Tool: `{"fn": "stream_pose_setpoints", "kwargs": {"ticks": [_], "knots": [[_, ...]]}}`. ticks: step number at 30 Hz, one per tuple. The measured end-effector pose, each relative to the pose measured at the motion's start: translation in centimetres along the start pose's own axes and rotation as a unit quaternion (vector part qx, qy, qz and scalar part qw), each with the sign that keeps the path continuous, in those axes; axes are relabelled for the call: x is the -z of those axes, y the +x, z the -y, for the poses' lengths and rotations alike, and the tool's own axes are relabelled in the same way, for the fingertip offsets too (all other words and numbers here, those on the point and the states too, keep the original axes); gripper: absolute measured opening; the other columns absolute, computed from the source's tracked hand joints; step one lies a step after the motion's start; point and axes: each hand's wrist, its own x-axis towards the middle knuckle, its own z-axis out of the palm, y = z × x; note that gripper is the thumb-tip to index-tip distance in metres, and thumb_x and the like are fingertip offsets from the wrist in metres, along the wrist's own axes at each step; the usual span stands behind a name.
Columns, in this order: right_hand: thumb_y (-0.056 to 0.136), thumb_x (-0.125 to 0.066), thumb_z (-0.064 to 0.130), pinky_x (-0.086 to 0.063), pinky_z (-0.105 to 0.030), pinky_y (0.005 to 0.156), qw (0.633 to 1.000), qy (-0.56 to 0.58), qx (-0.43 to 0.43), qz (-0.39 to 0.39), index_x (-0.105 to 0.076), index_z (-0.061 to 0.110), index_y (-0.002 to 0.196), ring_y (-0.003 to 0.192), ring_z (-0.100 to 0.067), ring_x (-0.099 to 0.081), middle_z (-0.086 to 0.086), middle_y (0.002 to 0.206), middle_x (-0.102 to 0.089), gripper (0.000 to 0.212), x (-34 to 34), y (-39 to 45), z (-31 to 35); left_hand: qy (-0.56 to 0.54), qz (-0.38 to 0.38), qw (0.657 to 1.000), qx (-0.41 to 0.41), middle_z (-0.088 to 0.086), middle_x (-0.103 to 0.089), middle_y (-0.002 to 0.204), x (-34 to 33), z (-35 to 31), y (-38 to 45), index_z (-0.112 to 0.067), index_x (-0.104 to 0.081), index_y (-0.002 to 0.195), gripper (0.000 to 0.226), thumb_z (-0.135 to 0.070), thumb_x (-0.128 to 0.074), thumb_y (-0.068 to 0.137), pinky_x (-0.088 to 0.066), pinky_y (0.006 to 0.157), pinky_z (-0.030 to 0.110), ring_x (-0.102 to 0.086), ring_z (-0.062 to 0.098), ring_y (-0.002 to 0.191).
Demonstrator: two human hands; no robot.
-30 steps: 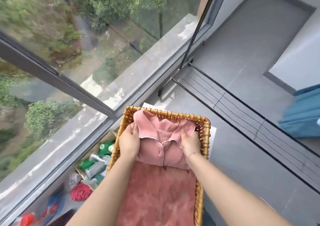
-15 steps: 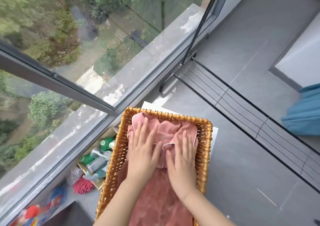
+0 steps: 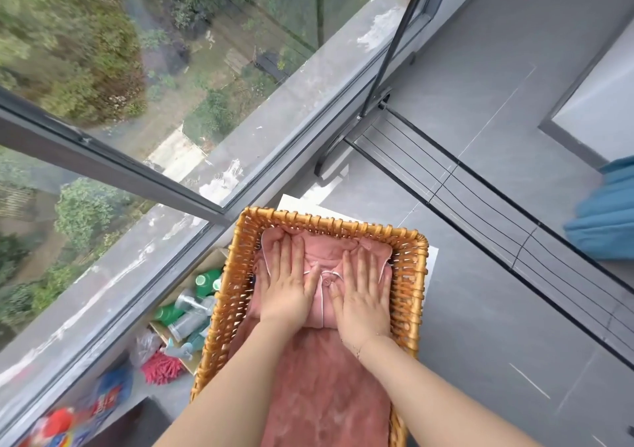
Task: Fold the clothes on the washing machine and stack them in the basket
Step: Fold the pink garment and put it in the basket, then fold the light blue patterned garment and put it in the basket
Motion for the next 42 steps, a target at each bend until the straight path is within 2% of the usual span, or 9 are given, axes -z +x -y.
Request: {"fn": "stream_pose_setpoints", "kwargs": {"ticks": [5,7,12,18,21,27,32,37,42], "knots": [[0.083,0.025,0.063,0.009,-0.047,0.117,0.997,0.01,0.025,0.066,0.007,0.023,0.151,0.148,-0.022,0.005,-0.007,0.161,0.001,0.08,1.7,-0.1,-0.3,-0.012,0.019,1.0,0.013,-0.001,0.013,0.161,1.1,-0.9,-0.4,-0.026,0.013,0.151,0.075,-0.065,-0.002,0.09,0.016,0.118,0.043,0.017,0.012,0.147],[0.09,0.008,0.06,0.017,-0.042,0.117,0.991,0.027,0.039,0.129,0.012,0.025,0.151,0.147,-0.019,0.016,-0.001,0.16,0.016,0.071,3.7,0.0,-0.7,-0.033,0.009,0.999,0.019,0.0,-0.001,0.162,2.3,-1.2,-1.0,-0.024,-0.006,0.154,0.066,-0.055,-0.022,0.098,0.007,0.12,0.044,0.004,0.015,0.149],[0.098,-0.036,0.017,-0.043,-0.033,0.098,0.975,0.156,0.027,0.154,-0.048,0.02,0.139,0.124,-0.028,-0.051,-0.009,0.135,-0.055,0.043,11.7,-3.1,-2.8,-0.192,-0.046,0.979,0.043,0.004,-0.014,0.16,6.1,-3.8,-5.7,-0.024,-0.028,0.15,0.052,-0.043,-0.032,0.102,-0.016,0.117,0.038,-0.012,0.019,0.147],[0.094,-0.044,0.018,-0.046,-0.026,0.074,0.959,0.246,0.039,0.138,-0.065,0.027,0.118,0.09,-0.015,-0.062,0.002,0.107,-0.069,0.032,18.2,-9.1,-5.9,-0.32,-0.108,0.938,0.08,0.006,-0.067,0.113,9.3,-8.1,-13.1,-0.009,-0.068,0.108,0.023,-0.012,-0.051,0.093,-0.044,0.096,0.032,-0.059,0.021,0.106],[0.091,-0.049,0.016,-0.046,-0.025,0.074,0.953,0.265,0.056,0.134,-0.069,0.024,0.11,0.085,-0.014,-0.062,0.003,0.099,-0.071,0.028,21.7,-12.1,-8.1,-0.475,-0.098,0.869,0.103,0.013,-0.07,0.097,11.4,-11.5,-17.8,-0.005,-0.063,0.091,0.021,0.002,-0.044,0.091,-0.054,0.086,0.04,-0.065,0.02,0.084],[0.092,-0.05,0.013,-0.045,-0.019,0.069,0.94,0.314,0.071,0.111,-0.065,0.027,0.099,0.085,-0.011,-0.065,0.007,0.086,-0.071,0.022,27.5,-19.2,-12.3,-0.489,-0.077,0.865,0.085,0.006,-0.064,0.084,13.4,-17.0,-27.3,-0.006,-0.06,0.09,0.023,0.006,-0.041,0.091,-0.044,0.05,0.008,-0.06,0.015,0.072],[0.09,-0.048,0.004,-0.031,-0.011,0.042,0.937,0.336,0.095,0.028,-0.066,0.021,0.101,0.041,0.0,-0.044,0.002,0.082,-0.072,0.027,31.3,-26.0,-14.6,-0.486,-0.092,0.868,0.03,0.006,-0.067,0.089,14.7,-20.7,-33.9,-0.016,-0.063,0.083,0.03,0.004,-0.042,0.089,-0.056,0.083,0.039,-0.064,0.023,0.087],[0.091,-0.052,0.012,-0.046,-0.024,0.064,0.934,0.336,0.103,-0.057,-0.068,0.024,0.092,0.073,-0.02,-0.065,0.008,0.071,-0.07,0.02,35.0,-34.4,-18.0,-0.49,-0.099,0.864,-0.049,0.009,-0.065,0.099,15.2,-25.4,-41.1,0.0,-0.063,0.108,0.027,0.004,-0.039,0.094,-0.045,0.055,0.006,-0.059,0.008,0.076],[0.088,-0.052,0.01,-0.052,-0.033,0.067,0.929,0.327,0.099,-0.143,-0.069,0.026,0.077,0.056,-0.016,-0.055,0.005,0.053,-0.056,0.026,39.9,-39.8,-23.8,-0.48,-0.094,0.861,-0.137,0.014,-0.068,0.105,16.4,-31.1,-45.2,0.003,-0.063,0.109,0.028,0.003,-0.038,0.095,-0.043,0.056,0.004,-0.06,0.014,0.078]]}}
